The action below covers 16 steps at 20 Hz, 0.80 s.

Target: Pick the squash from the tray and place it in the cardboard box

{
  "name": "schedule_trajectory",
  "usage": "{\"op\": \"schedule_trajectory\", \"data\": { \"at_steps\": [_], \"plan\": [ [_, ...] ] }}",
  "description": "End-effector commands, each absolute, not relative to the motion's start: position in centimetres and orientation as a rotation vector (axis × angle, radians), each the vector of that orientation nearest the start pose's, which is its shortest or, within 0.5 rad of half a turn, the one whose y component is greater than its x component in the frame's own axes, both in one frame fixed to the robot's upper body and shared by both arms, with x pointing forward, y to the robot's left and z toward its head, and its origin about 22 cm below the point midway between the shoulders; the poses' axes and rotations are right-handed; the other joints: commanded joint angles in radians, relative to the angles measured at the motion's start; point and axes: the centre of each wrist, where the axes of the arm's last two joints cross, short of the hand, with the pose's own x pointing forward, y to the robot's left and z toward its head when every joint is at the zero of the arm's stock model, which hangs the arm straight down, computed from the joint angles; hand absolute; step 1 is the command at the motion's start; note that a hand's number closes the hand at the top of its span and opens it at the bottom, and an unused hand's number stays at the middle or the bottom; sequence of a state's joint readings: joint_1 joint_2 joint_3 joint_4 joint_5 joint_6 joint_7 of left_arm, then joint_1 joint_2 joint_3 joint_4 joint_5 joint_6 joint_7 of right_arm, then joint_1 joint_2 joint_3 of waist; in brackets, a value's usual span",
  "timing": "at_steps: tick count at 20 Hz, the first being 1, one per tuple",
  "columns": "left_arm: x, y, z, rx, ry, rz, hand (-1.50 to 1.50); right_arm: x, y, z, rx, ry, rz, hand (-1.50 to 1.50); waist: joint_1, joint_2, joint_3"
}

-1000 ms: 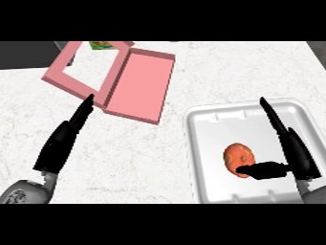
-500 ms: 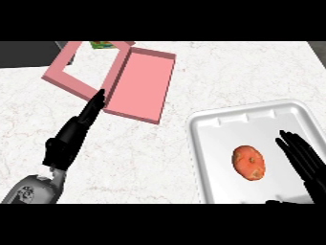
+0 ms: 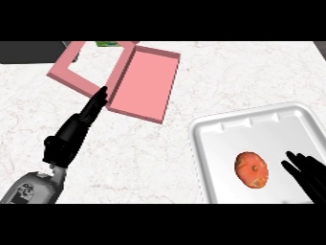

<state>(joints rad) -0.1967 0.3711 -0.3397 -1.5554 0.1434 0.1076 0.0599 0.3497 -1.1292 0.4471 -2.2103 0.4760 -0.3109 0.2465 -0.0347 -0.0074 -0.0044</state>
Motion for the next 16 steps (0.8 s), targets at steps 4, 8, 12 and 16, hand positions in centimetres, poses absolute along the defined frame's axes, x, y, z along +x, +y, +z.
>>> {"op": "schedule_trajectory", "data": {
  "at_steps": [4, 8, 12, 16],
  "plan": [
    [27.6, 19.6, 4.3, -0.037, -1.601, -0.453, 0.0, 12.3, -25.4, 15.0, -0.657, -1.287, 1.223, -1.5, 0.035, 0.009, 0.003],
    [27.9, 21.7, 3.1, -0.029, -1.615, -0.453, 0.0, 14.0, -24.5, 13.5, -0.675, -1.289, 1.19, -1.5, 0.039, 0.008, 0.004],
    [28.2, 20.7, 4.5, -0.04, -1.605, -0.451, 0.0, 15.8, -23.1, 13.7, -0.651, -1.306, 1.172, -1.5, 0.042, 0.009, 0.004],
    [28.2, 20.6, 3.4, -0.056, -1.606, -0.443, 0.0, 14.8, -23.7, 11.2, -0.679, -1.195, 1.214, -1.5, 0.03, 0.007, 0.004]
  ]
}}
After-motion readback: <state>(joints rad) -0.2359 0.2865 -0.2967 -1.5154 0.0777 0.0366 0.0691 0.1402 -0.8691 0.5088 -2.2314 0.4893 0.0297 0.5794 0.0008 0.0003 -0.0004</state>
